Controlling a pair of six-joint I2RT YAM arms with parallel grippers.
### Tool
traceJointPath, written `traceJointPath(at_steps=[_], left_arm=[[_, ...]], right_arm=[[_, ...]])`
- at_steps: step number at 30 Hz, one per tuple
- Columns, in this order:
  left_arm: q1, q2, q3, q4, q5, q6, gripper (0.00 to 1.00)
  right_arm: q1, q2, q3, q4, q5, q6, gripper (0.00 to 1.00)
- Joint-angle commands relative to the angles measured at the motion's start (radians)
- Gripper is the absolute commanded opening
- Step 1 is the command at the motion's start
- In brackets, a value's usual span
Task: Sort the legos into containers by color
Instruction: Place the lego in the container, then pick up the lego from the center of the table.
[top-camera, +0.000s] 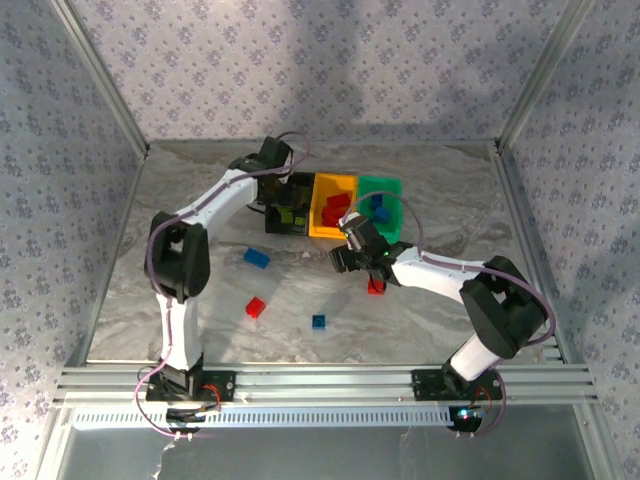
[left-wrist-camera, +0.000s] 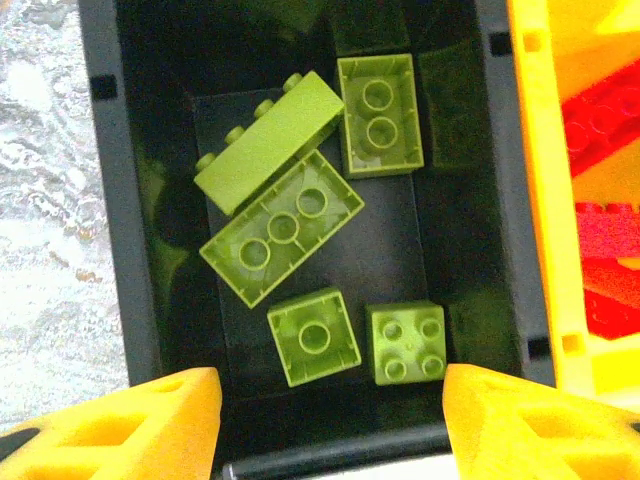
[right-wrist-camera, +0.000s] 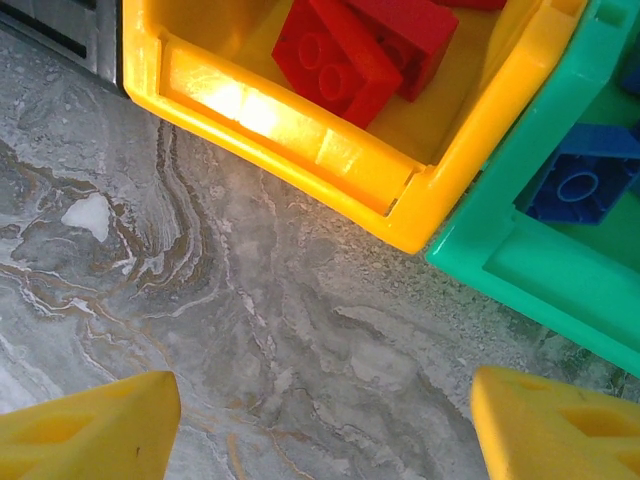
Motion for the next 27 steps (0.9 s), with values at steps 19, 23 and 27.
traceJointPath(at_steps=[19, 23, 27], left_arm=[[-0.058, -0.541, -0.808, 0.591, -0.068, -0.044, 0.58], [-0.055, -0.597, -0.888, 0.634, -0.103, -0.033, 0.57], [-0.047, -0.619, -0.915, 0.665, -0.054, -0.053, 0.56]], right_arm=[[-0.021, -0.078, -0.057, -0.009, 0.058, 0.088, 0.78], [-0.013, -0.143, -0.116, -0.059, 0.087, 0.171, 0.78], [0.006, -0.225, -0.147, -0.160, 0.137, 0.222, 0.79]])
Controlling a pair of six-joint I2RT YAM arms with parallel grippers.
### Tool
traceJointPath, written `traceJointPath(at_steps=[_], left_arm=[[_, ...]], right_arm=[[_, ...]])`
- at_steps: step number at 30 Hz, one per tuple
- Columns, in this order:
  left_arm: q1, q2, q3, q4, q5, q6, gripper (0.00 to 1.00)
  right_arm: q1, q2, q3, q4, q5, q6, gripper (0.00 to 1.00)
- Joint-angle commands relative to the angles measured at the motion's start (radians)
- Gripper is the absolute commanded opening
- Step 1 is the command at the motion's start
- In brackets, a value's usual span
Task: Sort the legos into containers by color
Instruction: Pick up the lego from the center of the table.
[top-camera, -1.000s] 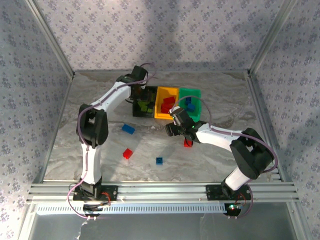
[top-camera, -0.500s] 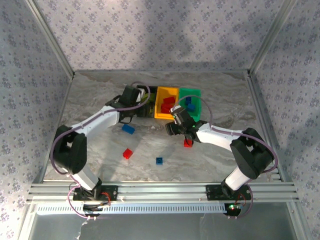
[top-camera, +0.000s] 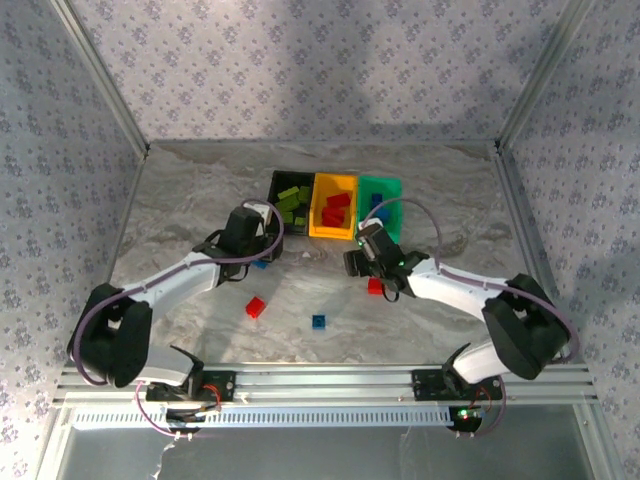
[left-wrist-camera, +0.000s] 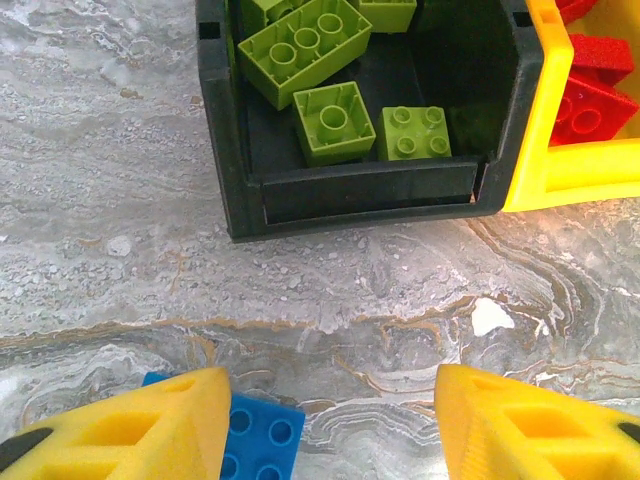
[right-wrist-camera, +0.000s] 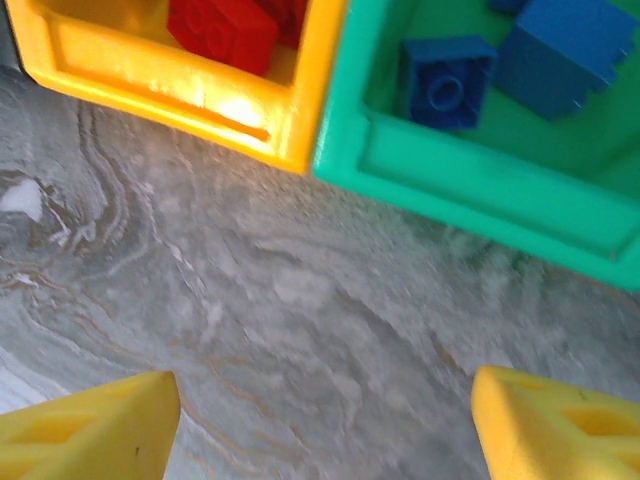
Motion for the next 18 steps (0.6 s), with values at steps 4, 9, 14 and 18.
traceJointPath(at_steps=[4, 9, 14, 18], left_arm=[[0.009, -0.008, 0.015, 0.035, 0.070, 0.020, 0.56], [0.011, 0.025, -0.040, 0.094, 0.050, -0.009, 0.56], [0.016, -0.013, -0.044, 0.071, 0.039, 0.013, 0.56], [0.025, -0.039, -0.074, 0.090, 0.044, -0.013, 0.56]], right_arm=[[0.028, -0.133, -0.050, -0.198, 0.089, 0.128, 0.79], [0.023, -0.170, -0.133, -0.221, 0.079, 0.228, 0.80], [0.039, -0.147, -0.147, -0.223, 0.046, 0.298, 0.79], [0.046, -0.081, -0.128, -0.198, -0.013, 0.323, 0.76]])
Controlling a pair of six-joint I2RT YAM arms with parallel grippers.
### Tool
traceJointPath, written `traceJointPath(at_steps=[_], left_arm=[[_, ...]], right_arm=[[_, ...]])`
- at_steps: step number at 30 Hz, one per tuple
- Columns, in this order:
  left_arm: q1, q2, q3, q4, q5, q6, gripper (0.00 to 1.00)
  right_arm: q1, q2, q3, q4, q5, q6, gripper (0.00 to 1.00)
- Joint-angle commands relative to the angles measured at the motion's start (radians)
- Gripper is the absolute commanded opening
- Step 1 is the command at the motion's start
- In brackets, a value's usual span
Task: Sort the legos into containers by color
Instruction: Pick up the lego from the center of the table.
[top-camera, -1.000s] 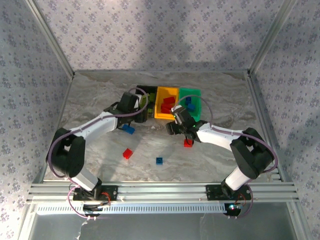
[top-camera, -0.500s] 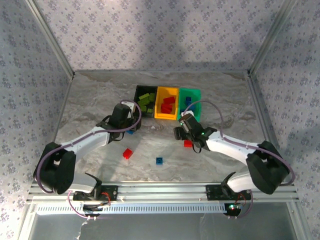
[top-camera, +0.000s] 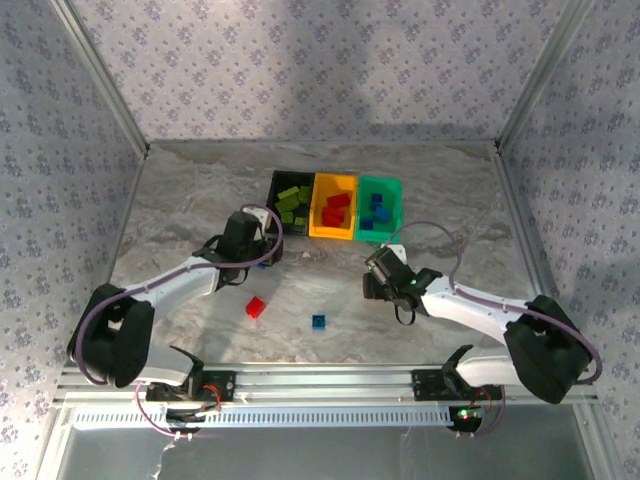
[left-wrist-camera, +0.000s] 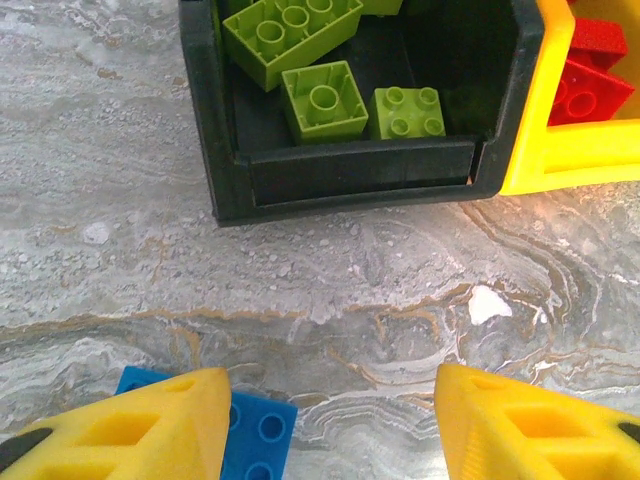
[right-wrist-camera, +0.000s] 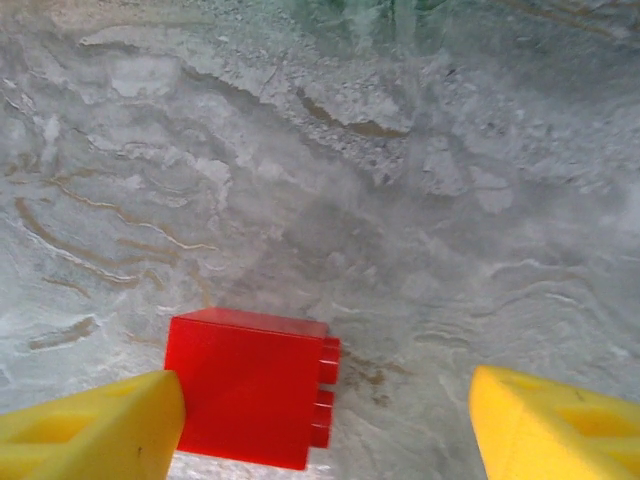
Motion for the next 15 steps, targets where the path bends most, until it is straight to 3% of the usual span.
traceJointPath(at_steps=[1, 9, 15], left_arm=[[0.015, -0.034, -0.019, 0.027, 0.016, -0.019, 0.56], [0.022, -0.003, 0.010, -0.002, 0.047, -0.027, 0.56], [0.025, -0.010, 0.001, 0.005, 0.053, -0.032, 0.56]], right_arm=[[0.017, 0.057, 0.017, -0.012, -0.041, 0.055, 0.75], [0.068, 0.177, 0.099, -0.072, -0.009, 0.037, 0.63], [0.076, 0.191, 0.127, -0.082, 0.008, 0.034, 0.62]])
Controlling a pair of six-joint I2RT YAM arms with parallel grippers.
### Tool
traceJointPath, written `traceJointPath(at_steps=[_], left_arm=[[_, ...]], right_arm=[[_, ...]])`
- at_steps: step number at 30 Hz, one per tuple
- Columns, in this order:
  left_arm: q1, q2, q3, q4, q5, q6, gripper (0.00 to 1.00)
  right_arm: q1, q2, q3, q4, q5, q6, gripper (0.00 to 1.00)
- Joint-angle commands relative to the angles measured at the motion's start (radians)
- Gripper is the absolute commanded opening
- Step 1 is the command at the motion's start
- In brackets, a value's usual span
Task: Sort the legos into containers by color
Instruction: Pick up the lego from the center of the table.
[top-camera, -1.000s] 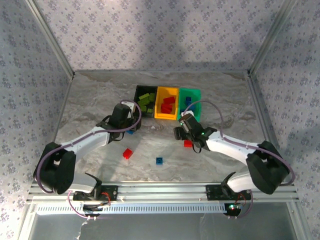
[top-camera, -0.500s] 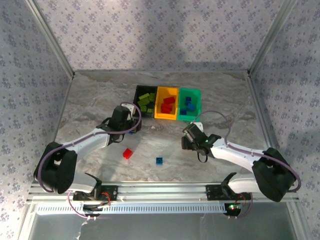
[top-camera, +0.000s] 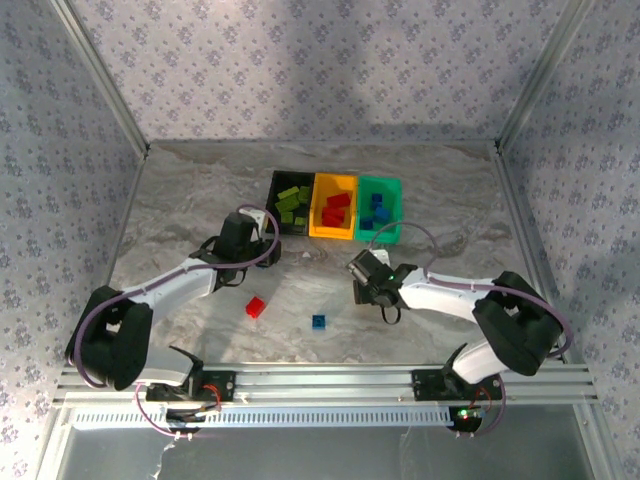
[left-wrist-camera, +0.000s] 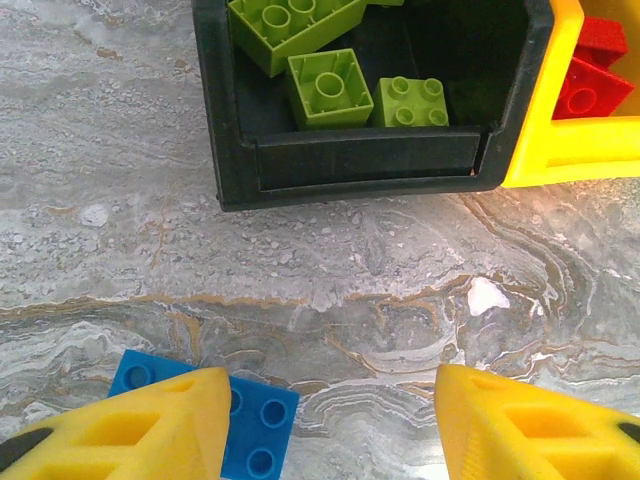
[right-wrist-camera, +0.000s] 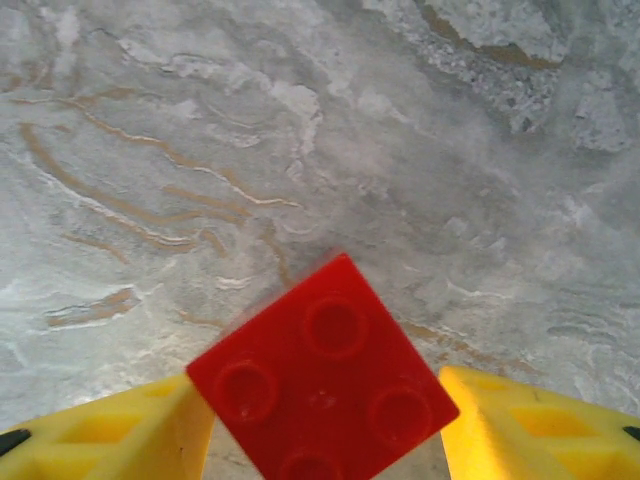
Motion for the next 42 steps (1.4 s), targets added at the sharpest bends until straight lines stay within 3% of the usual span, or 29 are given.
traceJointPath(at_steps=[1, 12, 26, 42], left_arm=[[0.006, 0.001, 0.016, 0.005, 0.022, -0.014, 0.56], [0.017, -0.005, 0.017, -0.002, 0.028, -0.012, 0.56], [0.024, 0.012, 0.025, -0.009, 0.050, -0.022, 0.56], [0.028, 0.026, 0.031, -0.016, 0.048, -0.021, 0.56]], right_arm=[[0.005, 0.013, 0.042, -0.050, 0.032, -0.006, 0.62], [-0.005, 0.092, 0.102, -0.047, 0.032, -0.022, 0.61], [0.026, 0.109, 0.131, -0.043, 0.053, -0.020, 0.47], [0.022, 0.146, 0.261, -0.020, 0.065, -0.140, 0.47]])
